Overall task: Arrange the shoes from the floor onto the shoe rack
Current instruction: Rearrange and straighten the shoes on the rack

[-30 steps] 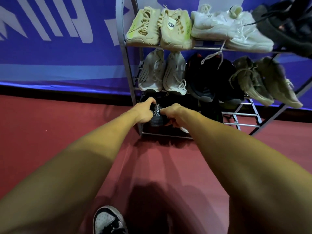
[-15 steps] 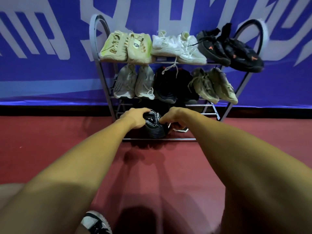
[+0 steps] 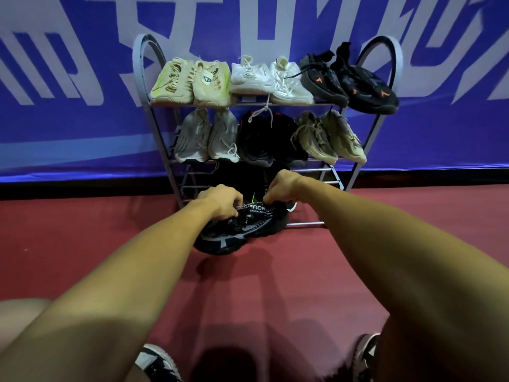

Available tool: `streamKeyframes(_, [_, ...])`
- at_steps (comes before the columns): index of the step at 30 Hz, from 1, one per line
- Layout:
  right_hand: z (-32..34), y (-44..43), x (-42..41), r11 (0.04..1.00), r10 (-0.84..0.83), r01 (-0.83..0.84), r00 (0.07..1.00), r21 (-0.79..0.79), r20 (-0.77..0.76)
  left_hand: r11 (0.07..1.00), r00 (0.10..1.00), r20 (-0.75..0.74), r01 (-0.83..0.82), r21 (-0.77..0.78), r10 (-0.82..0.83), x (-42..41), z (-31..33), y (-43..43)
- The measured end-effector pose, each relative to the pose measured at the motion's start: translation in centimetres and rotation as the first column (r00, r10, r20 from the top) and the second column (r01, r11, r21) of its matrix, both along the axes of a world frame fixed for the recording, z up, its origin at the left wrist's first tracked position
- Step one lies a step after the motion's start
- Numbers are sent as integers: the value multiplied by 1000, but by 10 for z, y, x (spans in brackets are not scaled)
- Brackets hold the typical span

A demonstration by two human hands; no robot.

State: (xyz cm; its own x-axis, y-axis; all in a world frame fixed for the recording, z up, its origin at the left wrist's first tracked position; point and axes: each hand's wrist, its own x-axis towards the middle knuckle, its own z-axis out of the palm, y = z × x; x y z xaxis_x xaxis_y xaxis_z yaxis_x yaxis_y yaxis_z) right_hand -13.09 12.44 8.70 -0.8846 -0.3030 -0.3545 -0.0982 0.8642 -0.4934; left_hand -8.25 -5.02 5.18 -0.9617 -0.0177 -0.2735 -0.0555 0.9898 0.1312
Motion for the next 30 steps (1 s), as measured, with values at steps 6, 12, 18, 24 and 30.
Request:
streamKeyframes(6, [-9, 2, -7, 999, -43, 43, 999, -12, -27, 999, 998, -36, -47, 13, 48, 5, -3, -1])
streamKeyframes(12, [-38, 0, -12, 988, -124, 130, 990, -84, 66, 995, 999, -39, -37, -92, 34, 10, -7, -6])
streamKeyframes(18, [-65, -12, 3, 950, -186, 243, 944, -194, 271, 992, 994, -51, -100, -81, 96, 6, -16, -7])
streamKeyframes(24, [-84, -27, 12, 971, -8, 97, 926, -217, 377, 965, 963, -70, -256, 49, 259, -5, -28, -8])
streamKeyframes(30, [-98, -47, 7, 932, -59, 142, 968, -335, 246, 897, 934, -41, -329, 295, 356, -15, -45, -34])
